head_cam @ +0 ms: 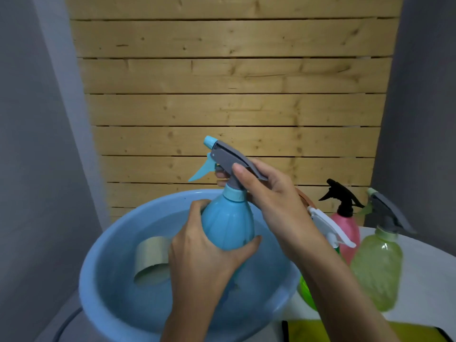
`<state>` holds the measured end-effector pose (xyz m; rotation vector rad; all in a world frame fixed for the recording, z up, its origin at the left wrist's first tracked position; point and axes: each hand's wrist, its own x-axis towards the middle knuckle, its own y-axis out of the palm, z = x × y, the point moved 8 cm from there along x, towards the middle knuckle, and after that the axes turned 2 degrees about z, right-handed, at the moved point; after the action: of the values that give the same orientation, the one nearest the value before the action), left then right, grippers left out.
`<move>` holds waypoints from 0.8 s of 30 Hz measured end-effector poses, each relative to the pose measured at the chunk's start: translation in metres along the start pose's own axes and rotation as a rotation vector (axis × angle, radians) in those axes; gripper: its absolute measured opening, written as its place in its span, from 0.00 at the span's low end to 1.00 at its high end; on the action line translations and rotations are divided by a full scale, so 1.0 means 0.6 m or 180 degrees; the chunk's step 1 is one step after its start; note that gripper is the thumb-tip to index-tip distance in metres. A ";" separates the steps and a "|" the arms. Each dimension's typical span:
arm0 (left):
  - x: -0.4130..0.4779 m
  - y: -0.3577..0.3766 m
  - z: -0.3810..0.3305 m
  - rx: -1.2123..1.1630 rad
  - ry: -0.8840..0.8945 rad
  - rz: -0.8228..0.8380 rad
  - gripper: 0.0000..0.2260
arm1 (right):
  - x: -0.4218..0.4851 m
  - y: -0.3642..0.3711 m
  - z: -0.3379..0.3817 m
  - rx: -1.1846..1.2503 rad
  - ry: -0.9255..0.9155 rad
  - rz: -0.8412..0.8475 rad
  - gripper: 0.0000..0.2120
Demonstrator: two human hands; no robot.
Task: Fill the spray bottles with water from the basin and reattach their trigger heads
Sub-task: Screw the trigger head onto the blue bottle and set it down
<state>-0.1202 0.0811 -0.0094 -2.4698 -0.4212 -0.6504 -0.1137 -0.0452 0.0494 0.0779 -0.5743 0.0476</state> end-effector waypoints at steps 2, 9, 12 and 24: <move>0.001 0.010 -0.009 -0.0018 0.0043 0.0047 0.34 | -0.003 -0.012 0.004 0.0057 -0.0045 -0.0126 0.10; -0.007 0.048 -0.062 -0.0142 0.0246 0.0314 0.36 | -0.016 -0.055 0.043 0.0128 -0.0345 -0.0504 0.10; -0.017 0.062 -0.082 -0.0211 0.0292 0.0379 0.34 | -0.022 -0.069 0.062 0.0060 -0.0399 -0.0520 0.09; -0.085 0.146 -0.177 -0.0428 0.0543 0.1221 0.39 | -0.079 -0.180 0.138 -0.0759 -0.0465 -0.0879 0.07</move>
<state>-0.1640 -0.0582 0.0046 -2.4950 0.1652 -0.7353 -0.1908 -0.1613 0.0862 -0.0722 -0.7068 -0.2968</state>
